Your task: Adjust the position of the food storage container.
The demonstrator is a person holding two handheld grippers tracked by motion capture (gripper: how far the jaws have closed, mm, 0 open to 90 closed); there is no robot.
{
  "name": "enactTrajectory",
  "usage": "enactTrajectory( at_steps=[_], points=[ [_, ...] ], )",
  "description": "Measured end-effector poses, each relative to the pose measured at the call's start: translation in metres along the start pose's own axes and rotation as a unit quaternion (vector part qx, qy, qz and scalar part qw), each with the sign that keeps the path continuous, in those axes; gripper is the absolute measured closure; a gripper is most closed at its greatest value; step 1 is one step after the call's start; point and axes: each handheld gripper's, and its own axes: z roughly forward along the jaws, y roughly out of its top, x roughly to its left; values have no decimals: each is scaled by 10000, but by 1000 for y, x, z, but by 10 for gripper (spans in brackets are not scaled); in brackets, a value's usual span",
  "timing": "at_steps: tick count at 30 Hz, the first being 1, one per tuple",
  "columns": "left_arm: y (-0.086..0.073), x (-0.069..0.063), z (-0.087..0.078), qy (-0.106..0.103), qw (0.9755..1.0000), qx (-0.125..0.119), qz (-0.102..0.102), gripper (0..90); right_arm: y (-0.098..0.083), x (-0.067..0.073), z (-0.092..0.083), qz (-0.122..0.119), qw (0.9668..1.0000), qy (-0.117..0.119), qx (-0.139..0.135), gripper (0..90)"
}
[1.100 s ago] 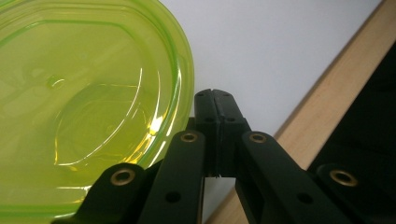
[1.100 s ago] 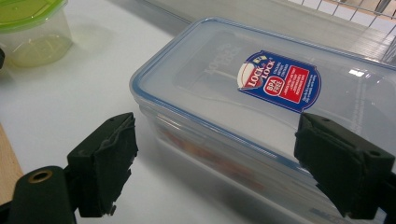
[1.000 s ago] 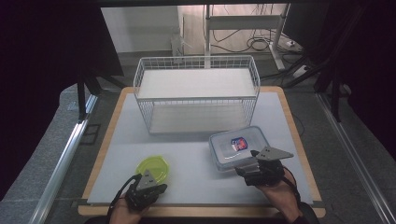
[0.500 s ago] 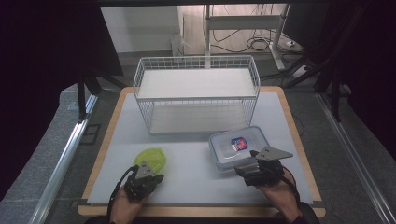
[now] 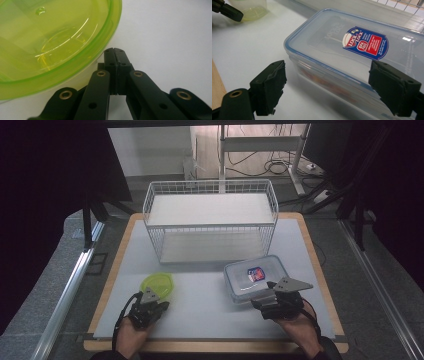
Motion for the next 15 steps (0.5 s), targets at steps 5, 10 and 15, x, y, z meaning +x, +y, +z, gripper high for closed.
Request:
enactTrajectory(
  at_steps=[5, 10, 15],
  points=[
    [0, 7, 1, 73, 9999, 0, -92, 899, 0, 0, 1, -6, 10000, 3, 10, 148],
    [-1, 16, 0, 157, 9995, -12, -290, 900, -1, 0, 1, -6, 10000, 4, 20, 148],
    [-1, 14, -2, 109, 9996, -45, -262, 899, -1, -1, 1, -17, 10000, 3, 25, 148]
  ],
)
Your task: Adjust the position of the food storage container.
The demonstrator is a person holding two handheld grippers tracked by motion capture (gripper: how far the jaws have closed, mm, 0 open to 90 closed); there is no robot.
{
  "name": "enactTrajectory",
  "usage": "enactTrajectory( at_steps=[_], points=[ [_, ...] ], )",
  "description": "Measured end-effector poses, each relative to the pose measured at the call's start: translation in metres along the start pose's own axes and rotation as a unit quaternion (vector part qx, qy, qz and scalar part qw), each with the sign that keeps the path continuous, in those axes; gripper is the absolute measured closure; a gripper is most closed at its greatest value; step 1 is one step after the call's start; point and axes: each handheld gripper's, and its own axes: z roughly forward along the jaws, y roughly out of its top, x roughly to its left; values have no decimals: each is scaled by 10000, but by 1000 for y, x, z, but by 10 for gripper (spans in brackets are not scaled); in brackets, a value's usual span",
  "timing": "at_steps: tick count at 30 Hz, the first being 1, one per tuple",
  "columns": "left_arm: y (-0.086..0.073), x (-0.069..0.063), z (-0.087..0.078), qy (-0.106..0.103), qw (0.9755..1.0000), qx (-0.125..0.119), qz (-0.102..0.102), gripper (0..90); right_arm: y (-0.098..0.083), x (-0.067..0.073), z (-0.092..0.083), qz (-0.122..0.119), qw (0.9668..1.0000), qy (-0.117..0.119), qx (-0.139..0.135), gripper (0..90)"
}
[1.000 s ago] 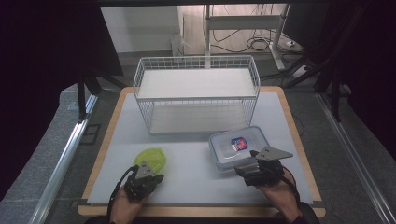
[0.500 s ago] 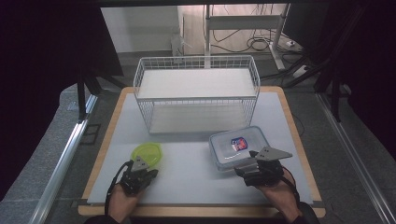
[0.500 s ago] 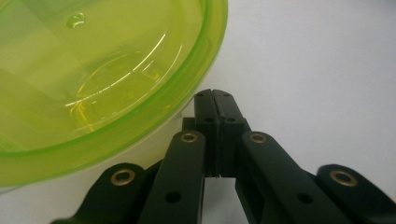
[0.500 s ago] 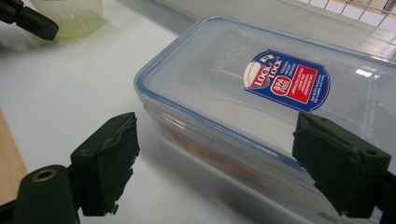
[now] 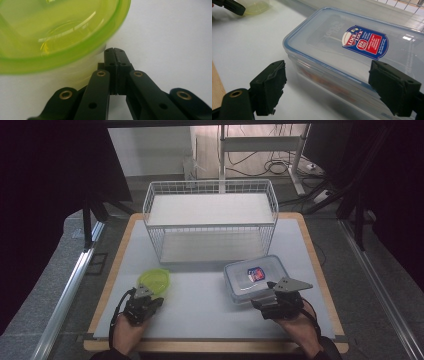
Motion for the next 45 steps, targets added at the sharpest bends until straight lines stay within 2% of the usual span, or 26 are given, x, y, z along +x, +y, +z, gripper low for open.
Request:
enactTrajectory(
  at_steps=[8, 11, 13, 16, 20, 23, 24, 25, 26, 27, 28, 29, 34, 37, 39, 41, 42, 45],
  points=[
    [-1, -11, -8, -146, 9998, -50, 158, 850, 0, -3, -2, 132, 9999, -36, -34, 165],
    [0, -19, -9, -227, 9991, -87, 358, 822, 0, -6, -4, 225, 9997, -46, -52, 210],
    [1, -26, -9, -276, 9983, -151, 484, 779, 0, -8, -5, 260, 9996, -109, -35, 257],
    [4, -37, -8, -277, 9963, -222, 784, 718, 0, -12, -7, 226, 9994, -247, 65, 343],
    [7, -43, -5, -305, 9943, -254, 985, 611, 2, -20, -11, 214, 9989, -417, 64, 474],
    [10, -46, -2, -240, 9933, -387, 1060, 493, 4, -27, -16, 196, 9979, -625, 1, 562],
    [12, -47, -1, -252, 9928, -503, 1055, 406, 6, -33, -18, 179, 9971, -741, -18, 624],
    [12, -47, -1, -252, 9928, -503, 1055, 374, 6, -35, -19, 167, 9967, -799, -24, 665],
    [13, -47, 0, -273, 9925, -567, 1048, 374, 6, -35, -19, 167, 9967, -799, -24, 665],
    [14, -48, 1, -292, 9923, -625, 1027, 346, 7, -40, -20, 162, 9962, -851, -25, 700],
    [17, -49, 3, -332, 9916, -694, 1042, 318, 7, -51, -21, 179, 9950, -983, -12, 767],
    [17, -49, 3, -332, 9916, -694, 1042, 304, 7, -51, -21, 179, 9950, -983, -12, 767],
    [27, -55, 11, -468, 9920, -662, 972, 293, 2, -81, -22, 422, 9921, -1179, 9, 873],
    [34, -61, 16, -506, 9914, -623, 1032, 287, 0, -87, -22, 480, 9911, -1242, 47, 877],
    [39, -63, 20, -552, 9911, -615, 1041, 291, -4, -97, -18, 580, 9893, -1324, 203, 876],
    [43, -66, 24, -610, 9907, -632, 1035, 303, -5, -101, -16, 629, 9891, -1306, 263, 876],
    [46, -67, 26, -642, 9904, -634, 1048, 342, -8, -106, -11, 728, 9895, -1201, 347, 878],
    [56, -69, 32, -755, 9895, -643, 1053, 378, -9, -109, -7, 726, 9896, -1168, 434, 889]
  ],
)
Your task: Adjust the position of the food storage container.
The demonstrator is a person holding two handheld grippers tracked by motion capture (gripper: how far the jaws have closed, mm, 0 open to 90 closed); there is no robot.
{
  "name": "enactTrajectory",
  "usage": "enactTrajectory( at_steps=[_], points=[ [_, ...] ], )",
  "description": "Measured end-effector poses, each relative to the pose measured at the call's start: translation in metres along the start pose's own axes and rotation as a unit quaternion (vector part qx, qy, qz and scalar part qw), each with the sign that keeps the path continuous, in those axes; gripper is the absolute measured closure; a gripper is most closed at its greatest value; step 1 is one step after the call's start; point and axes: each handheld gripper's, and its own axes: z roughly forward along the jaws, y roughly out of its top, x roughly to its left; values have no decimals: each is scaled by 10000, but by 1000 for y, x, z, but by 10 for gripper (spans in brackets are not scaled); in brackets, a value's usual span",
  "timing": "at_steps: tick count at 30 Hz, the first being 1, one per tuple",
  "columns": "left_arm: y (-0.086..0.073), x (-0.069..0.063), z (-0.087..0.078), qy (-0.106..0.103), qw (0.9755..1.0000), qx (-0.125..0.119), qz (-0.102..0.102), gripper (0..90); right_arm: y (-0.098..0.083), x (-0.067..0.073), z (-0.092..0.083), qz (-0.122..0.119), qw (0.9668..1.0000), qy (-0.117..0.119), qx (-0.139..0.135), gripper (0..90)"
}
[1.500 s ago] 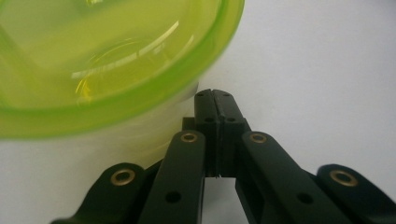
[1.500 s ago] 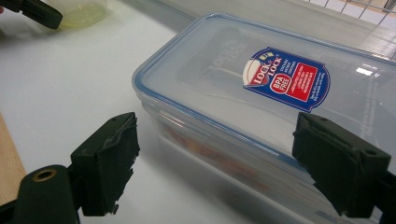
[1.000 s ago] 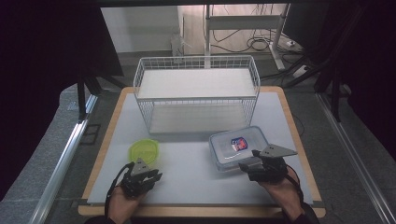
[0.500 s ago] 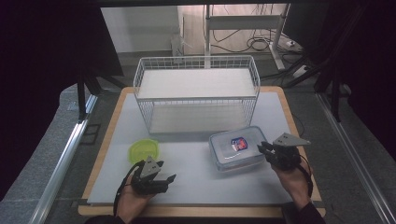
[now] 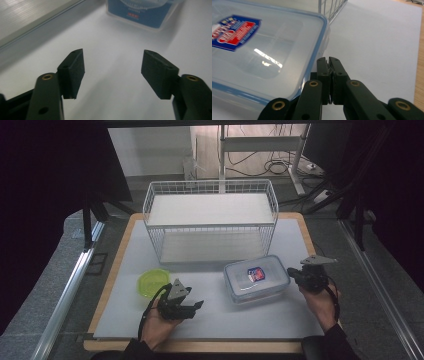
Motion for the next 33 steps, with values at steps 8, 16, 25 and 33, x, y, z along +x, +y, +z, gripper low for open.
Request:
enactTrajectory(
  at_steps=[8, 16, 25, 33],
  points=[
    [14, 3, 20, -155, 9997, 163, 112, 620, 0, 0, 0, 144, 9998, 166, 34, 900],
    [19, 5, 30, -65, 9995, 284, 116, 744, 1, 21, 4, -22, 9985, 525, 177, 900],
    [16, 13, 28, 134, 9992, 327, -179, 768, 5, 46, 9, -207, 9950, 955, 209, 900],
    [15, 14, 25, 110, 9993, 313, -194, 898, 5, 57, 8, -249, 9946, 980, 221, 900]
  ],
)
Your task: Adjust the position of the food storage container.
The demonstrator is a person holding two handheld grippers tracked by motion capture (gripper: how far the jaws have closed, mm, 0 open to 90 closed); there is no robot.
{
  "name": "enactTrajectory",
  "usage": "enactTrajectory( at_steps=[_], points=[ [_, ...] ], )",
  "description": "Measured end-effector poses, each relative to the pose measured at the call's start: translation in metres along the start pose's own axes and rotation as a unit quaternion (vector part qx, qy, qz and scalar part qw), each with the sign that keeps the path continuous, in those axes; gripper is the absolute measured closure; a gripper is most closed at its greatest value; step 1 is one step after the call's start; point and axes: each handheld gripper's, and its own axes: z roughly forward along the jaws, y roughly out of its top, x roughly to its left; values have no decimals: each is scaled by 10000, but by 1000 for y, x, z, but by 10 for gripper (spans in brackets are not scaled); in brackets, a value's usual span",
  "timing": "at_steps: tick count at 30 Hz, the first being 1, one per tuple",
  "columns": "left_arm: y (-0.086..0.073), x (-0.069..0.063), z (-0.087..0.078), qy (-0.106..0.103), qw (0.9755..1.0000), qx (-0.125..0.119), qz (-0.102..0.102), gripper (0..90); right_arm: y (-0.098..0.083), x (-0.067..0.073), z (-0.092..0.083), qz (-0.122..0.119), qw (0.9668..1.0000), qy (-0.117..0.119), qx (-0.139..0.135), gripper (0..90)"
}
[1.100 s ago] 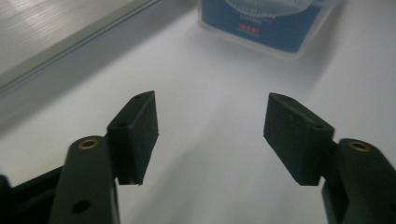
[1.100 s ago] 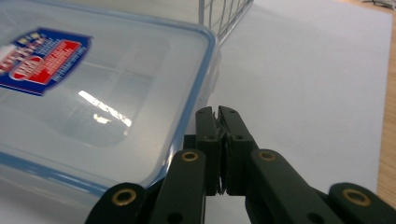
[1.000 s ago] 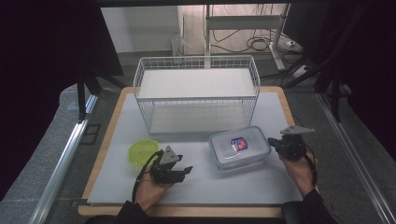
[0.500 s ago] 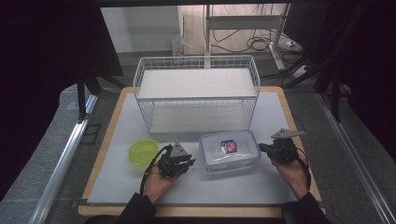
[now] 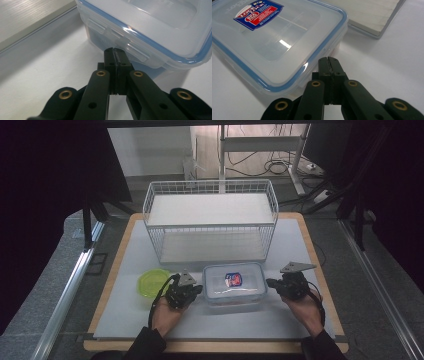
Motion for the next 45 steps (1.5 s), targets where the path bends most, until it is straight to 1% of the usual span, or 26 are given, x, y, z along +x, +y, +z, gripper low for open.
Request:
enactTrajectory(
  at_steps=[3, 4, 6, 9, 12, 15, 17, 18, 19, 20, 21, 22, 23, 27, 28, 29, 30, 31, 32, 33, 34, 36, 37, 38, 42, 45],
  points=[
    [-1, 1, -2, -88, 10000, 15, -39, 899, -1, 1, -1, 48, 10000, 61, -23, 900],
    [-1, 0, -3, -114, 9999, 22, -32, 900, -1, 2, -5, 118, 9997, 159, -152, 900],
    [-2, -3, -4, -96, 9999, 58, 32, 900, 0, 3, -7, 131, 9995, 188, -203, 900],
    [-2, -5, -5, -55, 9999, 82, 58, 900, 1, 10, -9, -52, 9998, 15, -178, 900],
    [-4, -7, -7, -108, 9999, 72, 27, 900, 1, 10, -10, -43, 9998, 50, -188, 900],
    [-5, -7, -7, -97, 9999, 79, 71, 899, 0, 11, -11, -63, 9998, 50, -183, 900],
    [-4, -6, -5, -52, 9999, 93, 90, 899, 0, 10, -9, -51, 9999, 4, -156, 900],
    [-3, -5, -3, 30, 9999, 99, 90, 898, 1, 9, -7, -55, 9999, -46, -96, 900],
    [-3, -4, -1, 94, 9999, 90, 84, 899, 1, 7, -2, -67, 9998, -198, 11, 900],
    [-2, -2, 1, 173, 9998, 80, 85, 898, 1, 6, 0, -83, 9996, -256, 60, 900],
    [-2, -1, 2, 185, 9998, 56, 56, 898, 1, 3, 3, -68, 9997, -218, 86, 900],
    [-3, 1, 3, 176, 9998, 26, 52, 898, 2, 2, 4, -13, 9999, -159, 44, 900],
    [-3, 1, 4, 171, 9999, 6, 8, 898, 2, 2, 4, -33, 9999, -151, 35, 900],
    [-4, 3, 7, 229, 9997, 87, -29, 885, 2, 0, 5, 33, 9999, -94, 12, 900],
    [-4, 3, 8, 228, 9997, 107, -61, 869, 2, 0, 6, 51, 9999, -120, 58, 900],
    [-4, 4, 9, 231, 9996, 136, -33, 860, 2, 0, 8, 45, 9998, -148, 139, 900],
    [-4, 4, 11, 235, 9996, 174, -61, 859, 2, 0, 10, 12, 9996, -176, 219, 900],
    [-4, 4, 12, 170, 9997, 170, -73, 860, 1, 2, 17, -44, 9992, -195, 357, 900],
    [-3, 4, 12, 139, 9997, 194, -74, 864, 1, 3, 19, -124, 9987, -227, 436, 900],
    [-3, 2, 14, 170, 9995, 268, -29, 882, 2, 4, 20, -178, 9988, -238, 389, 900],
    [-4, 0, 14, 288, 9992, 288, 24, 898, 3, 5, 21, -202, 9989, -130, 405, 900],
    [-4, 3, 13, 176, 9995, 269, -76, 899, 3, 7, 21, -255, 9987, -159, 400, 900],
    [-4, 3, 13, 159, 9994, 297, -115, 899, 3, 7, 21, -254, 9987, -145, 410, 900],
    [-4, 3, 12, 160, 9994, 290, -125, 900, 2, 8, 21, -204, 9990, -99, 389, 900],
    [-4, -3, 8, 207, 9991, 333, -144, 900, 1, 11, 19, -272, 9987, -134, 405, 900],
    [-6, -6, 4, 153, 9993, 290, -181, 900, -1, 13, 17, -280, 9987, -122, 417, 900]
  ],
)
